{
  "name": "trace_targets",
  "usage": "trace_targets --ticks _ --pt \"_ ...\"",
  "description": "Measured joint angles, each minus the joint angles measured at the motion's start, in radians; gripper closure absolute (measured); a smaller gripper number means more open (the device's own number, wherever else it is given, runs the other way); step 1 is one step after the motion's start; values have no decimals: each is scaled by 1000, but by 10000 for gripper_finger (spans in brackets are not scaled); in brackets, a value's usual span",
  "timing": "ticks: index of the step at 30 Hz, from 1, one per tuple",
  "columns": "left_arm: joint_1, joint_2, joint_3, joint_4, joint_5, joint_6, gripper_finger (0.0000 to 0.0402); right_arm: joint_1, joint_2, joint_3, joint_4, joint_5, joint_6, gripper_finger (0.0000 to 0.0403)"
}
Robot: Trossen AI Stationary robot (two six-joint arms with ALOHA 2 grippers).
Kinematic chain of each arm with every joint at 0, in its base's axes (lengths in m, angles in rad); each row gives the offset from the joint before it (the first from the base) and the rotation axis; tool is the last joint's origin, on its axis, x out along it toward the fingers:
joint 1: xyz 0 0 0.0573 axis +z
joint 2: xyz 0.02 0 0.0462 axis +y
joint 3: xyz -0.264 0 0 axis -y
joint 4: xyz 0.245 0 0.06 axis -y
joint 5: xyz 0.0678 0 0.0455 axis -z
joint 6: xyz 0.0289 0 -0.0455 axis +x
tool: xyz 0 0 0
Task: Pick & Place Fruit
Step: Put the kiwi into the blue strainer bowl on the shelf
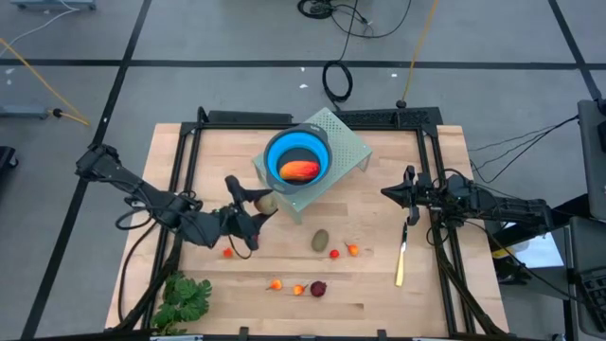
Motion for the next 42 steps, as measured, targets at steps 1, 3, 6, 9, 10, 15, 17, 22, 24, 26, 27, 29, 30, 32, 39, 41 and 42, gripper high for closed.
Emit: trace_targets --ticks 1,3,6,9,10,15,17,22,24,26,27,29,30,32,39,41,42 --pt "4 0 0 18 0 -27 185 0 0 0 0 0 0 403" --pt "16 0 0 64 0 -106 185 0 0 0 0 0 0 403" --pt "45 0 0 129 0 -208 185 0 0 0 0 0 0 403" --pt "75 0 0 169 0 -235 185 0 0 0 0 0 0 403" --pt "86 0 0 174 4 -238 185 0 0 0 0 0 0 403" --pt "150 0 0 176 53 -280 185 0 0 0 0 0 0 403" --pt "177 0 0 176 76 -315 185 0 0 0 0 0 0 403" --pt "235 0 20 128 156 -366 185 0 0 0 0 0 0 403" --pt "256 2 63 45 176 -387 185 0 0 0 0 0 0 403" --pt "280 14 119 -50 181 -421 185 0 0 0 0 0 0 403" --pt "290 21 148 -101 190 -434 185 0 0 0 0 0 0 403" --pt "309 43 203 -186 203 -450 185 0 0 0 0 0 0 403" --pt "319 55 234 -215 217 -451 185 0 0 0 0 0 0 403" --pt "337 80 288 -291 237 -453 185 0 0 0 0 0 0 403" --pt "415 199 480 -507 323 -490 185 0 0 0 0 0 0 403" --pt "440 228 528 -568 355 -501 185 0 0 0 0 0 0 403" --pt "453 243 549 -591 373 -501 185 0 0 0 0 0 0 403"
